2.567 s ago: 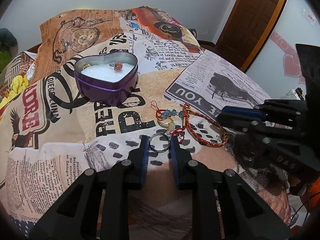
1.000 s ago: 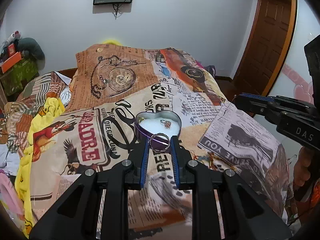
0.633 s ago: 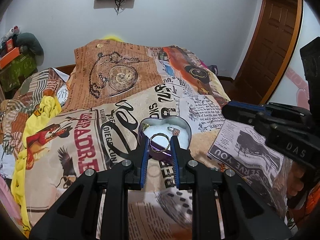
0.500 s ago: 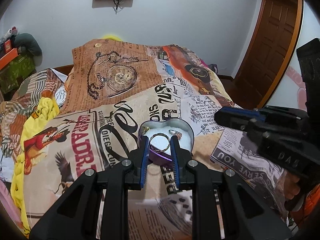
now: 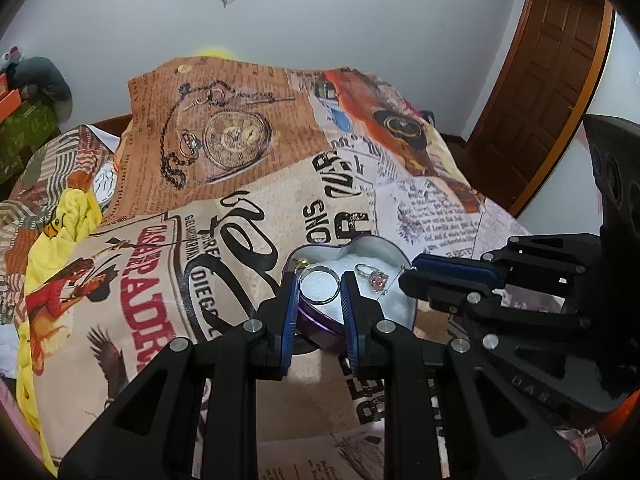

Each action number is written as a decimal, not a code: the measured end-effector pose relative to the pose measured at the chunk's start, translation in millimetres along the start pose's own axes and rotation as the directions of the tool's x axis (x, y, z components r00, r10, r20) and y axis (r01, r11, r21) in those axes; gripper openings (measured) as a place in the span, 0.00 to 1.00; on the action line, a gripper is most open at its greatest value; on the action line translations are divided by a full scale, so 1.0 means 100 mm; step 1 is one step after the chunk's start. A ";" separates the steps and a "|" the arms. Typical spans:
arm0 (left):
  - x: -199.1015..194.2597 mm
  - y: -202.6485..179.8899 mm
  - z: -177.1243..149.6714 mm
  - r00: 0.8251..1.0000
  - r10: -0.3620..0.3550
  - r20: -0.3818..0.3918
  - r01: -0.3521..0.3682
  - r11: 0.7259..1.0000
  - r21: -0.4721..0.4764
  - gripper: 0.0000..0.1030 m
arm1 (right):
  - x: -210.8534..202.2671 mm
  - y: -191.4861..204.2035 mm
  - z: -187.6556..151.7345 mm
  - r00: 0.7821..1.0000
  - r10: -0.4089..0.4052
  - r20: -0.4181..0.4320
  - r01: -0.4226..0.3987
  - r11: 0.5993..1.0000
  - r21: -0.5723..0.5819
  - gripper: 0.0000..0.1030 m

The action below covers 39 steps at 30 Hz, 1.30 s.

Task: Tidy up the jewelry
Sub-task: 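Carry the silver ring and pendant into the heart tin and open both grippers, then withdraw both grippers from the tin toward the orange beaded bracelet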

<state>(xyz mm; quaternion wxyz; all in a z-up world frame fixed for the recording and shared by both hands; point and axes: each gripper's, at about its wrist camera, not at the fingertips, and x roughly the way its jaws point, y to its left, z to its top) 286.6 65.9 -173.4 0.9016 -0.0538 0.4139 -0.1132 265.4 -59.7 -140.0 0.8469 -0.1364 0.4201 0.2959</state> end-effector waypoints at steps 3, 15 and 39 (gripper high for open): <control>0.06 0.00 0.00 1.000 -0.001 -0.016 0.001 1.000 0.007 0.20 | 0.06 0.01 -0.02 1.000 0.011 -0.016 -0.011 1.000 -0.005 0.09; 0.14 -0.02 0.02 0.999 -0.023 -0.047 0.024 1.000 0.016 0.20 | 0.20 0.02 -0.07 0.998 0.028 -0.063 -0.029 0.999 -0.016 0.09; -0.56 -0.13 -0.03 0.998 0.041 0.051 -0.042 0.999 0.017 0.20 | -0.14 0.06 -0.01 0.999 0.005 -0.053 -0.004 1.000 0.004 0.10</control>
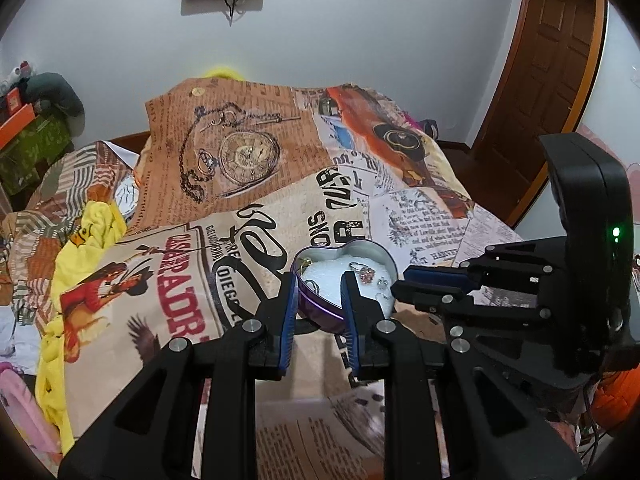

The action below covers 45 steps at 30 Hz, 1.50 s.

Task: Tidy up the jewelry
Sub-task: 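Withdraw both grippers from the tin toward the orange beaded bracelet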

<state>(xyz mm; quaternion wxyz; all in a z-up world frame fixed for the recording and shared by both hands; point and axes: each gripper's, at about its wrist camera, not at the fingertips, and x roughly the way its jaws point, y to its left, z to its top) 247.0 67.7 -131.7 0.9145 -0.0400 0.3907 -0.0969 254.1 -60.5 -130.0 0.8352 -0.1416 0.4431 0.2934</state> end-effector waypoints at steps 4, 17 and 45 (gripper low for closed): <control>-0.16 -0.07 -0.03 1.000 0.003 0.013 -0.004 1.000 0.008 0.20 | -0.19 0.01 -0.04 1.000 -0.015 0.024 0.015 1.000 0.008 0.13; -0.54 -0.45 -0.21 1.000 -0.006 0.028 0.005 0.999 0.046 0.29 | -0.84 -0.09 -0.33 0.989 -0.093 0.115 0.086 0.994 0.065 0.28; -0.20 -0.79 -0.92 0.982 0.009 -0.187 0.002 0.998 0.056 0.29 | -0.63 -0.49 -1.15 0.998 -0.038 -0.041 0.047 0.964 0.262 0.28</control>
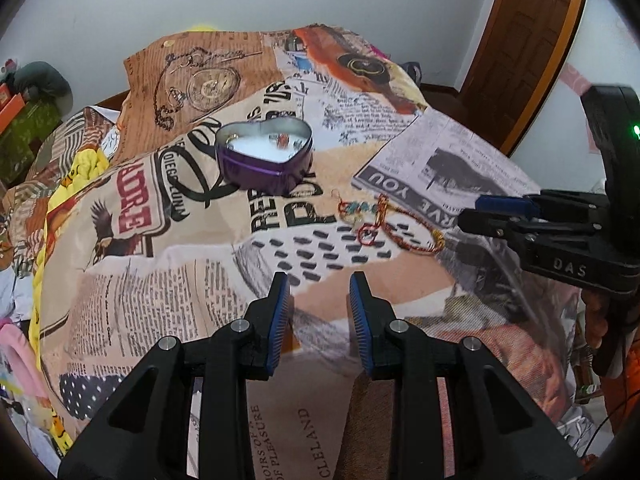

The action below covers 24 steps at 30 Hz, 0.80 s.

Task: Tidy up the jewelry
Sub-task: 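Withdraw both grippers from the tin toward the orange beaded bracelet, then close the right gripper on the orange beaded bracelet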

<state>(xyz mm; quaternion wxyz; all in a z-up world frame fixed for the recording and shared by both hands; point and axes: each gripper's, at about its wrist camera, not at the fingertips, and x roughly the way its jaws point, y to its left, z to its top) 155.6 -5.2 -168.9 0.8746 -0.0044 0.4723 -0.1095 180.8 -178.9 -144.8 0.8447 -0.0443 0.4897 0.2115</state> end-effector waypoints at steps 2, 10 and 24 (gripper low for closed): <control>0.02 0.01 -0.02 1.000 -0.005 -0.004 0.005 1.000 -0.002 0.29 | 0.06 0.03 0.01 1.000 0.011 -0.011 -0.011 1.000 0.003 0.28; 0.13 0.08 -0.04 0.999 -0.024 -0.021 0.023 0.999 -0.032 0.29 | 0.30 0.07 -0.09 0.998 0.022 -0.060 -0.023 1.000 -0.018 0.28; 0.21 0.04 0.01 0.998 -0.061 -0.021 0.060 0.997 -0.040 0.29 | 0.26 0.06 -0.15 1.000 0.006 -0.017 -0.007 0.999 -0.042 0.04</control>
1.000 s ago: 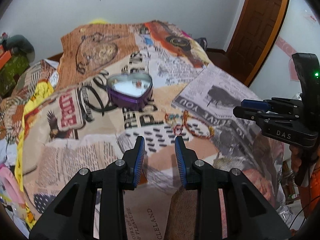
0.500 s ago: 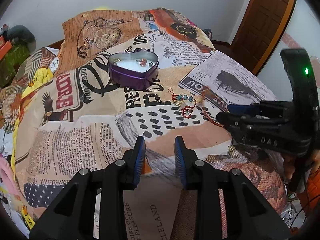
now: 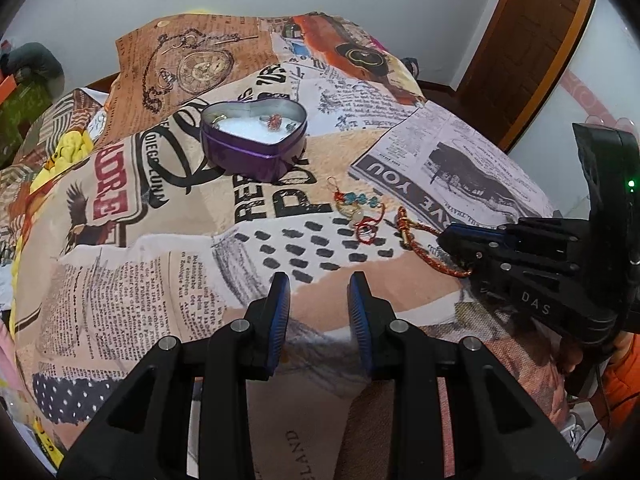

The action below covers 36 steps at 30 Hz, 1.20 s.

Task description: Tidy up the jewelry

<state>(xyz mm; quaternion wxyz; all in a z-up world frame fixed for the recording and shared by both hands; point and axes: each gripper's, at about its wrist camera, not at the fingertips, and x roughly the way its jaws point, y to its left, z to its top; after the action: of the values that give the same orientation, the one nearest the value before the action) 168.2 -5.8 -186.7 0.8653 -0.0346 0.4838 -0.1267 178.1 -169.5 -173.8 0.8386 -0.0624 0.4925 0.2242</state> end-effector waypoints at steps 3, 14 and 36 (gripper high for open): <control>0.02 -0.05 0.04 1.000 -0.017 0.001 0.017 1.000 0.006 0.29 | -0.06 -0.03 0.03 1.000 0.003 0.022 -0.003 1.000 0.013 0.04; 0.22 -0.23 0.20 0.999 -0.047 -0.017 0.048 0.998 0.040 0.29 | -0.37 -0.21 0.18 0.989 -0.027 0.144 0.021 0.999 0.046 0.04; 0.25 -0.30 0.29 0.999 -0.003 0.035 0.001 0.999 0.048 0.00 | -0.35 -0.41 0.20 0.988 0.010 0.155 -0.022 0.997 0.077 0.04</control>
<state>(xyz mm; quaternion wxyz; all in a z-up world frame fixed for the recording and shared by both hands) 199.2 -42.7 -186.7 0.8742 -0.0164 0.4652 -0.1385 197.2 -211.0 -138.4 0.8742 -0.0079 0.4352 0.2153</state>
